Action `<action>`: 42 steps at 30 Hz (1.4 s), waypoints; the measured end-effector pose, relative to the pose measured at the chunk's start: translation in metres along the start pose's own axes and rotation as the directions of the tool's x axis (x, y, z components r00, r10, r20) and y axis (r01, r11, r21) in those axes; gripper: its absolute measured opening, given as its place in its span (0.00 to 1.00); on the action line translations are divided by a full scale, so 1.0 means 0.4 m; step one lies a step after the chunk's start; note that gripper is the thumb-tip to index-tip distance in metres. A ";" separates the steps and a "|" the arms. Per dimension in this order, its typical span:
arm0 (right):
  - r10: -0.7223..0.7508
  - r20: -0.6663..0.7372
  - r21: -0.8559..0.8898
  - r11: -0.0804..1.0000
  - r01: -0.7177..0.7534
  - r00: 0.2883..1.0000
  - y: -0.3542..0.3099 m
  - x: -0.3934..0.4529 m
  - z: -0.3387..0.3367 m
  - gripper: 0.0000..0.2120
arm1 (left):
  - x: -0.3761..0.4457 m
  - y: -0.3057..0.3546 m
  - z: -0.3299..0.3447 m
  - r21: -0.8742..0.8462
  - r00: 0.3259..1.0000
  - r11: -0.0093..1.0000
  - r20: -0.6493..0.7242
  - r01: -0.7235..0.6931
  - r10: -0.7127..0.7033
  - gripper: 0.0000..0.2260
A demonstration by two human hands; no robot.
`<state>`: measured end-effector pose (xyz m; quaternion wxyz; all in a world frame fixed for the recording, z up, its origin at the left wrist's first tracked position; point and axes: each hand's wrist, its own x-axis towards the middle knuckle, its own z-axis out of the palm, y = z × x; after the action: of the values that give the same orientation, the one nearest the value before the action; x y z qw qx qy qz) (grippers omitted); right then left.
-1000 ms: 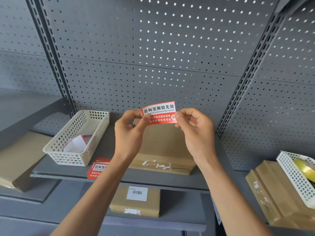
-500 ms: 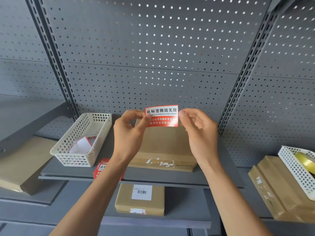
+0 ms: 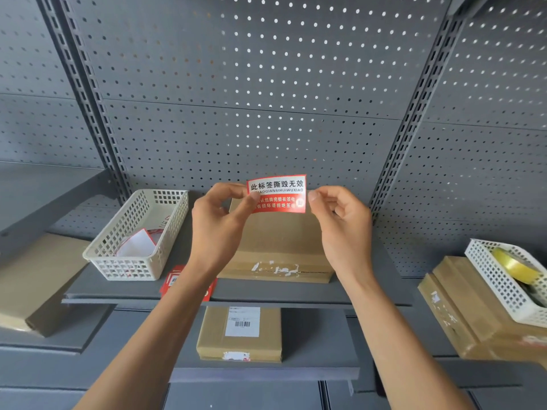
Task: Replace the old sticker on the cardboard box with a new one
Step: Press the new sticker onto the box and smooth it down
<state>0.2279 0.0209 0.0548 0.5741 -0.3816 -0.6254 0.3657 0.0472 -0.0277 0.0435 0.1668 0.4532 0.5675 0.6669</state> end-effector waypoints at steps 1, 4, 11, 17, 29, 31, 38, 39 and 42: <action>-0.004 -0.006 0.014 1.000 0.004 1.000 -0.004 -0.001 -0.002 0.02 | -0.001 0.001 0.001 0.001 1.000 1.000 0.004 0.000 0.000 0.06; -0.018 -0.003 0.011 1.000 0.018 1.000 -0.012 -0.006 -0.009 0.01 | -0.004 0.002 0.004 0.000 1.000 1.000 0.018 -0.016 0.016 0.06; -0.049 -0.021 0.029 0.998 0.050 0.999 -0.027 -0.019 -0.013 0.10 | 0.000 0.005 0.002 0.005 1.000 1.000 0.026 -0.016 0.016 0.06; -0.061 0.011 -0.009 0.998 0.061 0.998 -0.018 -0.023 -0.010 0.01 | -0.001 -0.004 -0.008 -0.008 0.999 1.000 0.047 -0.022 0.022 0.06; -0.013 0.016 -0.024 1.000 0.014 1.000 0.025 -0.032 -0.005 0.05 | -0.024 -0.023 -0.015 0.004 0.996 1.000 0.088 -0.009 0.008 0.04; -0.026 0.017 -0.064 0.998 0.027 1.000 0.043 -0.043 -0.007 0.06 | -0.039 -0.031 -0.011 0.021 0.998 1.000 0.069 -0.005 0.004 0.04; 0.035 0.004 -0.204 0.978 -0.033 0.999 0.102 -0.089 -0.012 0.06 | -0.095 -0.070 -0.009 0.285 0.999 0.958 0.034 0.028 -0.039 0.03; 0.045 0.000 -0.209 0.977 -0.044 0.999 0.111 -0.095 -0.013 0.06 | -0.106 -0.074 -0.008 0.294 0.997 0.955 0.042 0.046 -0.062 0.03; 0.064 0.007 -0.217 0.974 -0.061 0.998 0.139 -0.110 -0.011 0.08 | -0.134 -0.095 -0.006 0.281 0.988 0.953 0.065 0.115 -0.139 0.01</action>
<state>0.2378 0.0060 -0.0140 0.5128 -0.4588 -0.6532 0.3159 0.0626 -0.0572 -0.0131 0.1682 0.4621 0.6756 0.5494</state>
